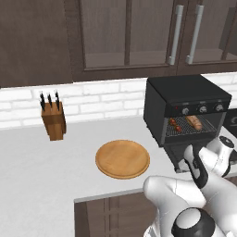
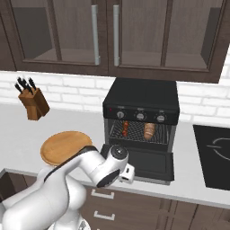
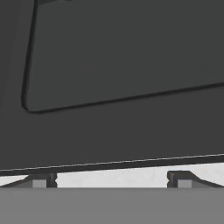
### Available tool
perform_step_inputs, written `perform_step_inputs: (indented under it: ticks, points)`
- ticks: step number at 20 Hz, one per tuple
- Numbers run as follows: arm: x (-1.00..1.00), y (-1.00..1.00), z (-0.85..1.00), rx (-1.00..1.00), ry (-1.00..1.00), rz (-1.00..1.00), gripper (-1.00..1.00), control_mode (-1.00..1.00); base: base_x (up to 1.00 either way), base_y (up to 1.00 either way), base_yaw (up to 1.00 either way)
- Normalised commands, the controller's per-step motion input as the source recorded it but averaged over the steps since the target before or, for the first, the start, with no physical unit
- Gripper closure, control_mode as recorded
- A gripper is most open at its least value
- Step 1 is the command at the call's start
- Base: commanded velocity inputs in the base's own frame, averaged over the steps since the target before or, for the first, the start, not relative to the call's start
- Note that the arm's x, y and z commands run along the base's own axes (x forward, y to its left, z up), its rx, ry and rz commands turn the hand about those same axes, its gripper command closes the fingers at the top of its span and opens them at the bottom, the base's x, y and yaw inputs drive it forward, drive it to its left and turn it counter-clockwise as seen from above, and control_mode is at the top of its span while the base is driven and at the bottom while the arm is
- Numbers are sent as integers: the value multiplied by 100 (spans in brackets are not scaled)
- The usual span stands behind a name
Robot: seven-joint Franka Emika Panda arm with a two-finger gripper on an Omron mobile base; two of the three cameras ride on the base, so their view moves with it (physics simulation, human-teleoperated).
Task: Pick up the kebab skewer and baguette bread, and place them inside the toaster oven. Close the toaster oven door and start by setting the timer.
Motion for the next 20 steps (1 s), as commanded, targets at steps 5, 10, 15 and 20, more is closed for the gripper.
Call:
perform_step_inputs:
  ticks: [5, 10, 15, 20]
  points:
    - [0, 91, -88, -11, -13, -6, -100, -100, 0, 0, 0]
    - [30, 81, -51, -10, -17, -7, -100, -100, 0, 0, 0]
    - [49, 88, -27, -11, -18, -9, -100, -100, 0, 0, 0]
    - [37, 100, -31, -11, -20, -10, -100, -100, 0, 0, 0]
